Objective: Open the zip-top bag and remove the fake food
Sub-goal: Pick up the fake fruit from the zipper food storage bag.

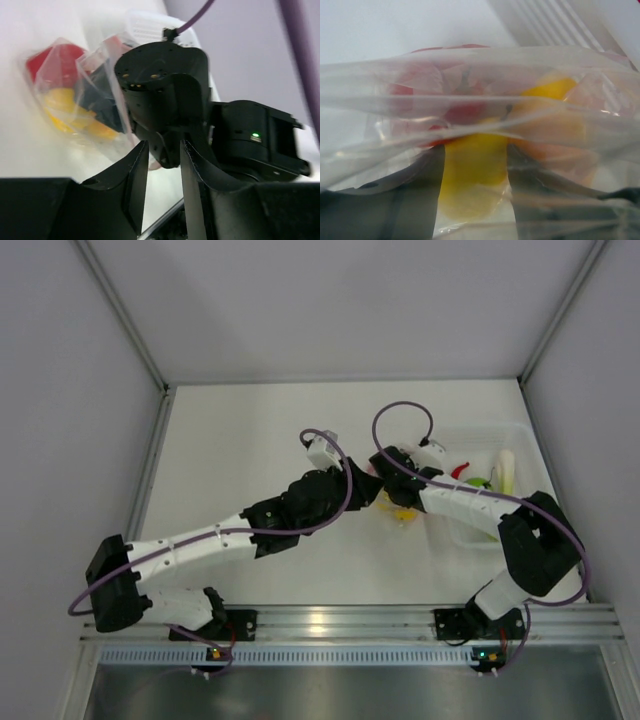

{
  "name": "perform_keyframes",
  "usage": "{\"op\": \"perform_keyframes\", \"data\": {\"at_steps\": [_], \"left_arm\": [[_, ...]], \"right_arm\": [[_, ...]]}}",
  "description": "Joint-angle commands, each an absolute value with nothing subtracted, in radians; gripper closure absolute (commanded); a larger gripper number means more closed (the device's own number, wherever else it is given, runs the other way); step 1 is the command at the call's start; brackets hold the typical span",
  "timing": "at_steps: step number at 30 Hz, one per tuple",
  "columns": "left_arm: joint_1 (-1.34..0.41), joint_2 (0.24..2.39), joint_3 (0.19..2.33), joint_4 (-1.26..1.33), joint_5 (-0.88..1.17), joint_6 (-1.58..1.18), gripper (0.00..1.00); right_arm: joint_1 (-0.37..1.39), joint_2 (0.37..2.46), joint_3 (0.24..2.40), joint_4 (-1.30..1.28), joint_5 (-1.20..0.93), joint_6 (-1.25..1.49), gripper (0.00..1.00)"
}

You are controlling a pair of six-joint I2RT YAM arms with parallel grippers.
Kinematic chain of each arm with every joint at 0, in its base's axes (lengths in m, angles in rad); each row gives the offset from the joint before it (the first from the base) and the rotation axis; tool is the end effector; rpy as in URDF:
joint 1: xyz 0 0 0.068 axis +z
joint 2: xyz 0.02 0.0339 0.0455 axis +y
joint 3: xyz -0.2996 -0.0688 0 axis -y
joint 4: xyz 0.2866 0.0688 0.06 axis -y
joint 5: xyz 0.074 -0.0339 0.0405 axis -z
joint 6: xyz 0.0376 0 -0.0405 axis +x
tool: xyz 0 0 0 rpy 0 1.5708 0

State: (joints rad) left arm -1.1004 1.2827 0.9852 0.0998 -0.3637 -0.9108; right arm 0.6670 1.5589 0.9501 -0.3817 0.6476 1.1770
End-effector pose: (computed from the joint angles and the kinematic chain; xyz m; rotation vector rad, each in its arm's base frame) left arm 0.1631 -0.2912 0.3527 -0.1040 1.8975 -1.1155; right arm 0.2834 0.1943 0.2114 0.8000 2.1588 0.0805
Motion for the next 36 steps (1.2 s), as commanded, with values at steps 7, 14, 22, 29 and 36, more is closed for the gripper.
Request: {"op": "perform_keyframes", "data": {"at_steps": [7, 14, 22, 29, 36], "left_arm": [[-1.111, 1.319, 1.048, -0.112, -0.463, -0.876, 0.65], [-1.111, 1.348, 1.072, -0.113, -0.422, -0.885, 0.63], [-1.111, 1.364, 1.061, -0.114, -0.439, -0.893, 0.62], [-1.111, 1.417, 1.063, -0.117, -0.462, -0.919, 0.62], [-1.111, 1.434, 1.081, -0.117, -0.468, -0.925, 1.00]], "right_arm": [[0.698, 1.554, 1.006, -0.451, 0.758, 1.221, 0.46], [0.724, 1.578, 1.040, -0.494, 0.805, 1.246, 0.46], [0.752, 1.611, 1.068, -0.518, 0.828, 1.275, 0.46], [0.767, 1.606, 1.051, -0.520, 0.825, 1.301, 0.46], [0.765, 1.591, 1.019, -0.497, 0.819, 1.304, 0.46]]}}
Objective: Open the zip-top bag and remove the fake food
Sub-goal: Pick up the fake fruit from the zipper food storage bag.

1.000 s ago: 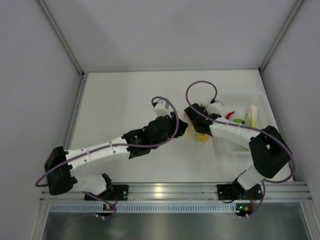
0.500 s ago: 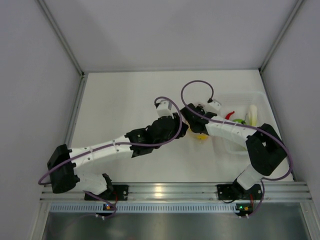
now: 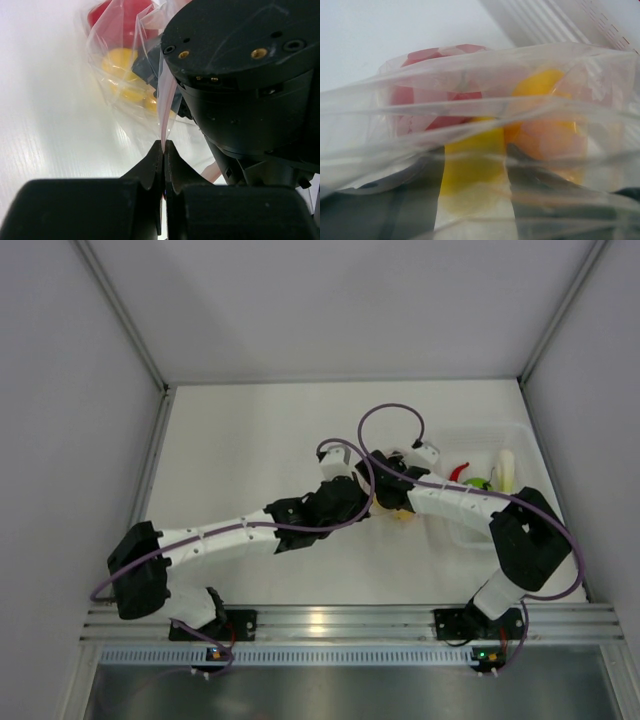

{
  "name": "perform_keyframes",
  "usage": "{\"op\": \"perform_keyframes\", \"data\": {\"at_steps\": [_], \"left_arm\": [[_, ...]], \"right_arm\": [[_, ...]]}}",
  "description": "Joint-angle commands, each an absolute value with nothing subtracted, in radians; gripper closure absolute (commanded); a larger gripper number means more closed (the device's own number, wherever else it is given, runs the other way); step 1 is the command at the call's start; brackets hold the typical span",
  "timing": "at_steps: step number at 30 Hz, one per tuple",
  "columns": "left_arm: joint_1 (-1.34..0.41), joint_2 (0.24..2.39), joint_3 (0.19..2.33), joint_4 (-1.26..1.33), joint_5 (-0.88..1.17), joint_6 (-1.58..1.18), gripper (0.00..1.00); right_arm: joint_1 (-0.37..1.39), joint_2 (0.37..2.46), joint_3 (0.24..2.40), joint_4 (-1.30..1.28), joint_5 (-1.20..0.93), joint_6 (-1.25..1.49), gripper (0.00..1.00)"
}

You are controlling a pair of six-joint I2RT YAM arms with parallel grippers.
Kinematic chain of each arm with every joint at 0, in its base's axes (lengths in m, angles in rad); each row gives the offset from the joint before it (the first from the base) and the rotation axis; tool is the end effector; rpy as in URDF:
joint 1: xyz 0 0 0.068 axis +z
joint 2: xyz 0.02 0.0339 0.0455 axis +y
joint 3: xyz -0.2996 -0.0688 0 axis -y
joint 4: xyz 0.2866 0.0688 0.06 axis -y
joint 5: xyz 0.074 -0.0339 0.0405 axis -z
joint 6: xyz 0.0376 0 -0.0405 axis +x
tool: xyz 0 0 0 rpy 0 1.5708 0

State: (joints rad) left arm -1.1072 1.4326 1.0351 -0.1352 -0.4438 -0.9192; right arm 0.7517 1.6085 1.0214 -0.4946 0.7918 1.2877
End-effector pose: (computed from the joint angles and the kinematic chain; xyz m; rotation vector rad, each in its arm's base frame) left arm 0.1751 -0.3141 0.2998 -0.0732 2.1411 -0.7763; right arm 0.2742 0.2197 0.2154 0.8140 2.0867 -0.0139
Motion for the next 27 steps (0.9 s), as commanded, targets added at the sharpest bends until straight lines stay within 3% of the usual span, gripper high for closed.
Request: {"op": "perform_keyframes", "data": {"at_steps": [1, 14, 27], "left_arm": [[-1.111, 1.437, 1.081, -0.117, -0.468, -0.923, 1.00], [-1.181, 1.338, 1.089, -0.118, -0.563, -0.841, 1.00], [-1.184, 1.321, 1.072, -0.115, -0.522, -0.854, 1.00]], "right_arm": [[0.767, 1.592, 1.019, -0.495, 0.819, 1.299, 0.46], [0.729, 1.598, 0.966, -0.380, 0.666, 1.298, 0.44], [0.678, 1.710, 1.043, -0.373, 0.575, 1.206, 0.39]]}}
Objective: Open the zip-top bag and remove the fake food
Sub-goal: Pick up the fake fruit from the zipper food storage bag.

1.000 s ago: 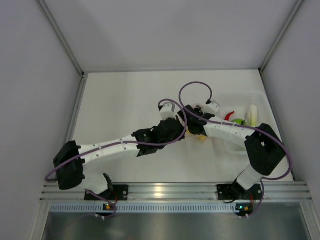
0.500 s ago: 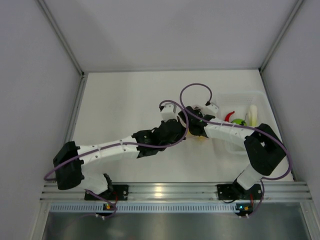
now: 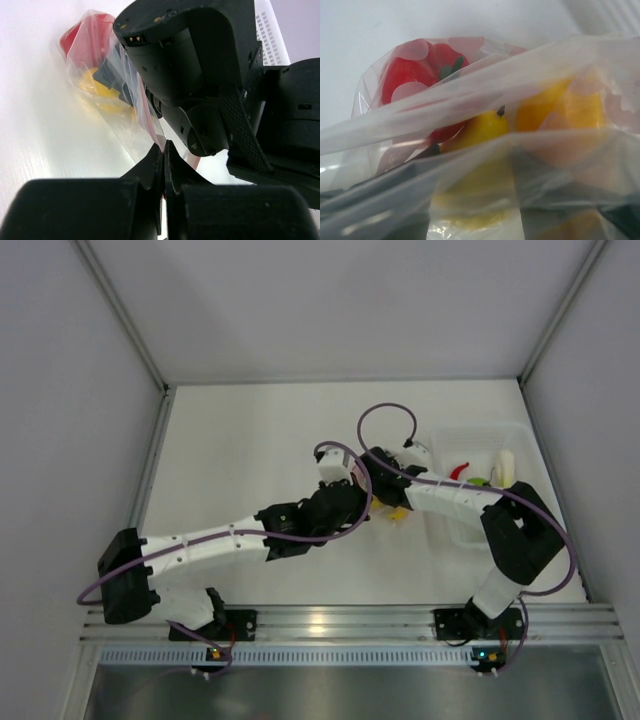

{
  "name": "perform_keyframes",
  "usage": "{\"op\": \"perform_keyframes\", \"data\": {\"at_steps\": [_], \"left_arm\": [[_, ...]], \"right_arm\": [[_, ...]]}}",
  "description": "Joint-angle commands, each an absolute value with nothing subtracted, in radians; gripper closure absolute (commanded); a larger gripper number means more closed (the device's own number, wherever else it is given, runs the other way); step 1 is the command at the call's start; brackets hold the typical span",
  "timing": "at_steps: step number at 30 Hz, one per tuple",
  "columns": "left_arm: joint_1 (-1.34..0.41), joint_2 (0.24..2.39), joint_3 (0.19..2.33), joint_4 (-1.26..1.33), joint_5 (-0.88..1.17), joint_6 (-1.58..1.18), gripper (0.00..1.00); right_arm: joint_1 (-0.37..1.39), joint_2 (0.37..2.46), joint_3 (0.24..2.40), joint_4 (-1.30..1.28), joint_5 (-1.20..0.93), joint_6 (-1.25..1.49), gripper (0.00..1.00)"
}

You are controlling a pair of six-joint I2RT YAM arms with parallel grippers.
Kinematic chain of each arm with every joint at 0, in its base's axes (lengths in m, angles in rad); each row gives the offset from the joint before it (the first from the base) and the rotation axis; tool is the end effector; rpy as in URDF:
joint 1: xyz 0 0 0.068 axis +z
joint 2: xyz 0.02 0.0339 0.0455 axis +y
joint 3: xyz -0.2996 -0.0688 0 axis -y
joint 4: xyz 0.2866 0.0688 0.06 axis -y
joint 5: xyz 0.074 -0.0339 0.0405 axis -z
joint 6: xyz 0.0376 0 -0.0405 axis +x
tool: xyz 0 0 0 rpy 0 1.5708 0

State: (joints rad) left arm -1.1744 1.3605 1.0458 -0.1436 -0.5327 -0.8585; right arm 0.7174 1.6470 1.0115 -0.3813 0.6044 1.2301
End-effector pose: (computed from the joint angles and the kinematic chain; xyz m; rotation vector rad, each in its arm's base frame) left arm 0.1504 -0.3099 0.3278 -0.0206 2.0471 -0.7771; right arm 0.2885 0.2234 0.2012 0.7943 2.2119 0.1401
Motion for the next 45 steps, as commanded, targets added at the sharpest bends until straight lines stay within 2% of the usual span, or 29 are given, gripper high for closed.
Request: {"op": "perform_keyframes", "data": {"at_steps": [1, 8, 14, 16, 19, 20, 26, 31, 45], "left_arm": [[-1.184, 1.318, 1.071, -0.117, -0.520, -0.856, 1.00], [-1.184, 1.281, 1.049, -0.117, -0.515, -0.862, 1.00], [-1.184, 1.270, 1.029, -0.117, -0.525, -0.870, 1.00], [-1.184, 1.269, 1.025, -0.115, -0.525, -0.873, 1.00], [-1.184, 1.267, 1.016, -0.115, -0.529, -0.873, 1.00], [-1.184, 1.267, 1.012, -0.117, -0.532, -0.871, 1.00], [-1.180, 1.299, 0.997, -0.117, -0.555, -0.877, 1.00], [-1.174, 1.318, 0.991, -0.115, -0.566, -0.899, 1.00], [-1.173, 1.308, 1.009, -0.115, -0.615, -0.890, 1.00]], "right_arm": [[0.673, 1.721, 1.046, -0.371, 0.565, 1.204, 0.39], [0.657, 1.778, 1.045, -0.354, 0.537, 1.203, 0.37], [0.653, 1.776, 1.014, -0.310, 0.531, 1.209, 0.56], [0.649, 1.779, 1.014, -0.305, 0.531, 1.198, 0.66], [0.646, 1.782, 1.012, -0.301, 0.528, 1.183, 0.75], [0.646, 1.779, 1.009, -0.299, 0.528, 1.178, 0.82], [0.653, 1.694, 0.980, -0.281, 0.557, 1.144, 0.93], [0.701, 1.612, 0.993, -0.324, 0.676, 1.098, 0.94], [0.874, 1.460, 0.957, -0.281, 0.842, 0.924, 0.96]]}}
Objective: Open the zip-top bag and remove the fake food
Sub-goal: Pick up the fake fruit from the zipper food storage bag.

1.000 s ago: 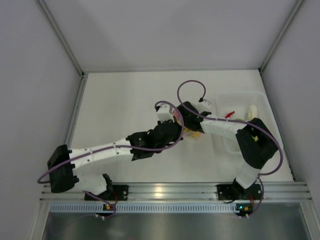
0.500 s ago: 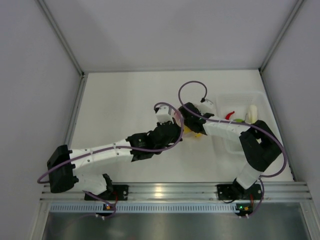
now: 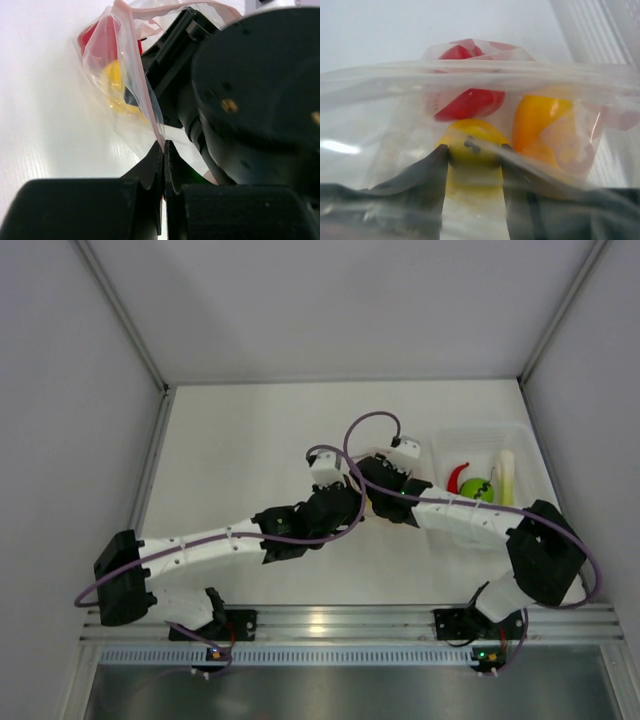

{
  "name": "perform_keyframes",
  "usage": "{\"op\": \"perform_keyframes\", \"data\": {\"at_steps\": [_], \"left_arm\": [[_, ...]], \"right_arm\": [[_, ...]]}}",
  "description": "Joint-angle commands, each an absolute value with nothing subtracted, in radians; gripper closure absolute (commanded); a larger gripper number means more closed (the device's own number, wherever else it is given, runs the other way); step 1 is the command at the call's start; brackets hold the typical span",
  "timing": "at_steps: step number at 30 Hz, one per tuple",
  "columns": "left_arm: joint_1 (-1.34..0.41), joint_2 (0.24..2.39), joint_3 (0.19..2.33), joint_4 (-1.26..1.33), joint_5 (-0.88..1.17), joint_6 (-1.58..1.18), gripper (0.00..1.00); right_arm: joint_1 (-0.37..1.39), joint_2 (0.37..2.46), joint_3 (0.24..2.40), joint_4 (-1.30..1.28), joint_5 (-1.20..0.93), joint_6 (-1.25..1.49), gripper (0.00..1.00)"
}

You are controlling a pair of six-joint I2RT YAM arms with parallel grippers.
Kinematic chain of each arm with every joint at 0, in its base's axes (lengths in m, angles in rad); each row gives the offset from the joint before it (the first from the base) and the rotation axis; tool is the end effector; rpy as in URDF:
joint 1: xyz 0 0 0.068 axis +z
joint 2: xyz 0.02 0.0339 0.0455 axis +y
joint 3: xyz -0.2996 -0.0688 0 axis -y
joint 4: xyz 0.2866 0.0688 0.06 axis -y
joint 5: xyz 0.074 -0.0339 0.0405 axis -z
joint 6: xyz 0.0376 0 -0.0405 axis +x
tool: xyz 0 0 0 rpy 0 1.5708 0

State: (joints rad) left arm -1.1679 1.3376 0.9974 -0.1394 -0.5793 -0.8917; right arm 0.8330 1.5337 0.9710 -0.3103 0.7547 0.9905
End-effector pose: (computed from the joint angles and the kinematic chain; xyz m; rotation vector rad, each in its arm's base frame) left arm 0.1501 -0.2997 0.3173 -0.0836 2.0426 -0.7380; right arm 0.2535 0.2405 0.2331 0.4765 2.1115 0.0962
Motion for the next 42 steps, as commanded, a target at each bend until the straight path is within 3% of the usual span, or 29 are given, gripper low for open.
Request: {"op": "perform_keyframes", "data": {"at_steps": [1, 10, 18, 33, 42], "left_arm": [[-1.173, 1.307, 1.011, -0.115, -0.618, -0.888, 1.00], [-1.173, 1.304, 1.003, -0.114, -0.623, -0.896, 1.00], [-1.173, 1.287, 1.002, -0.094, -0.618, -0.890, 1.00], [-1.173, 1.302, 1.032, -0.037, -0.587, -0.765, 1.00], [-1.172, 1.296, 1.014, -0.083, -0.673, -0.807, 1.00]], "right_arm": [[0.882, 1.441, 0.942, -0.262, 0.859, 0.913, 0.96], [0.917, 1.295, 0.769, -0.095, 0.934, 0.800, 0.96], [0.925, 1.258, 0.707, 0.136, 0.810, 0.557, 0.99], [0.979, 1.388, 0.988, -0.262, 0.804, 0.552, 1.00], [1.005, 1.286, 0.928, -0.258, 0.808, 0.512, 1.00]]}}
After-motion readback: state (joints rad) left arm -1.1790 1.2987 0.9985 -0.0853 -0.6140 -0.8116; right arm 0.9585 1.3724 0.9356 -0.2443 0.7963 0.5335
